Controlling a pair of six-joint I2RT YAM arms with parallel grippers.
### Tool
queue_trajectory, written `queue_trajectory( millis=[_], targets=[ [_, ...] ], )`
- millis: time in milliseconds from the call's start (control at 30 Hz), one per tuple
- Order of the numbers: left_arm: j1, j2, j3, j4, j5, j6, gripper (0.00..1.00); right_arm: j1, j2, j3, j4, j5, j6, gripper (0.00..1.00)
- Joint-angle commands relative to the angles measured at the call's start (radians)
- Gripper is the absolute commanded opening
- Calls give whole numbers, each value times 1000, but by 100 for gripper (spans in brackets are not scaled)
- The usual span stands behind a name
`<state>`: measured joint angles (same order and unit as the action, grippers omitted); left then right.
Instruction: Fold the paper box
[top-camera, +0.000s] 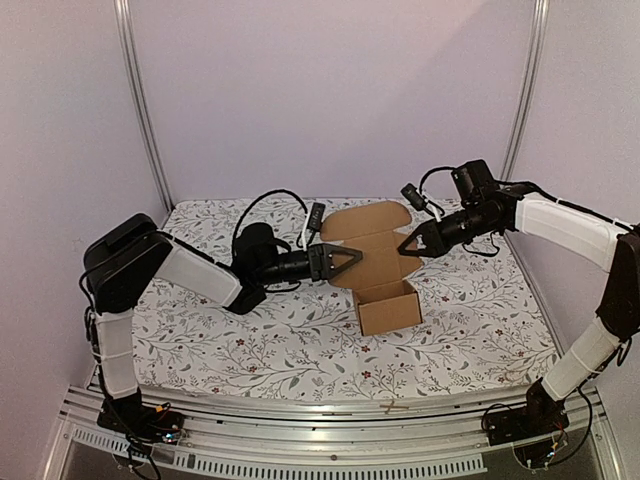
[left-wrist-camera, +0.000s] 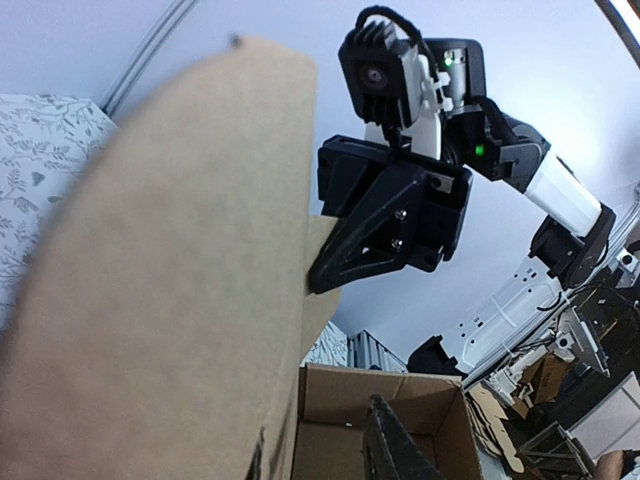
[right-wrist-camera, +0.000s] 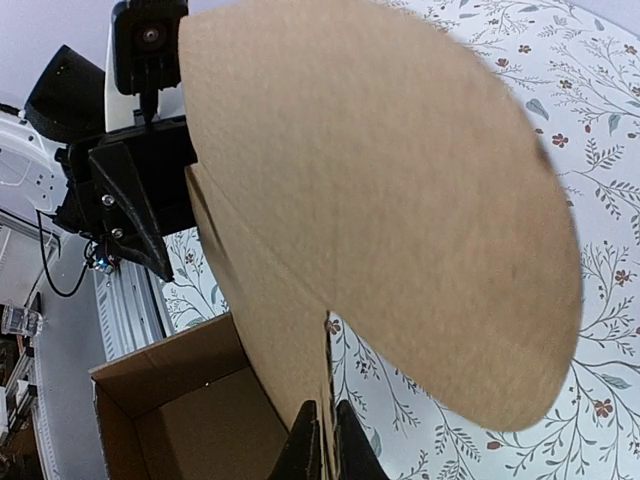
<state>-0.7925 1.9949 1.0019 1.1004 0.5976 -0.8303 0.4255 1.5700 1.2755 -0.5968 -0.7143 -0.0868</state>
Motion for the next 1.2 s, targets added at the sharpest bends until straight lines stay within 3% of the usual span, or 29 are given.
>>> queue_trajectory(
  millis=[0,200,433,500,600,667,867,900,967,1067,1167],
  targets=[
    [-11,70,23,179,71,-104,29,5,-33,-19,17,-4,9,5],
    [-8,73,29,188,102,-116,17,4,-43,-24,14,-5,10,6],
    [3,46,6,135,107,-76,17,2,-36,-31,14,-44,-2,2],
    [8,33,-6,121,105,-61,17,2,-32,-31,5,-42,-3,10],
    [19,14,-31,130,91,-64,16,2,-25,-34,-18,25,-16,30],
    [24,17,-37,150,96,-80,16,3,-25,-40,-25,50,-32,33],
    [27,35,-28,193,102,-117,16,8,26,-31,-37,16,-37,34],
    [27,38,-25,199,102,-124,16,9,32,-27,-38,12,-37,32],
    [28,36,-26,199,96,-123,16,10,48,-15,-45,-10,-38,18],
    [36,14,-37,156,80,-99,25,11,63,-7,-51,-35,-40,1],
    [53,-50,-63,17,40,-30,60,-2,52,3,-68,-26,-53,0]
  ],
)
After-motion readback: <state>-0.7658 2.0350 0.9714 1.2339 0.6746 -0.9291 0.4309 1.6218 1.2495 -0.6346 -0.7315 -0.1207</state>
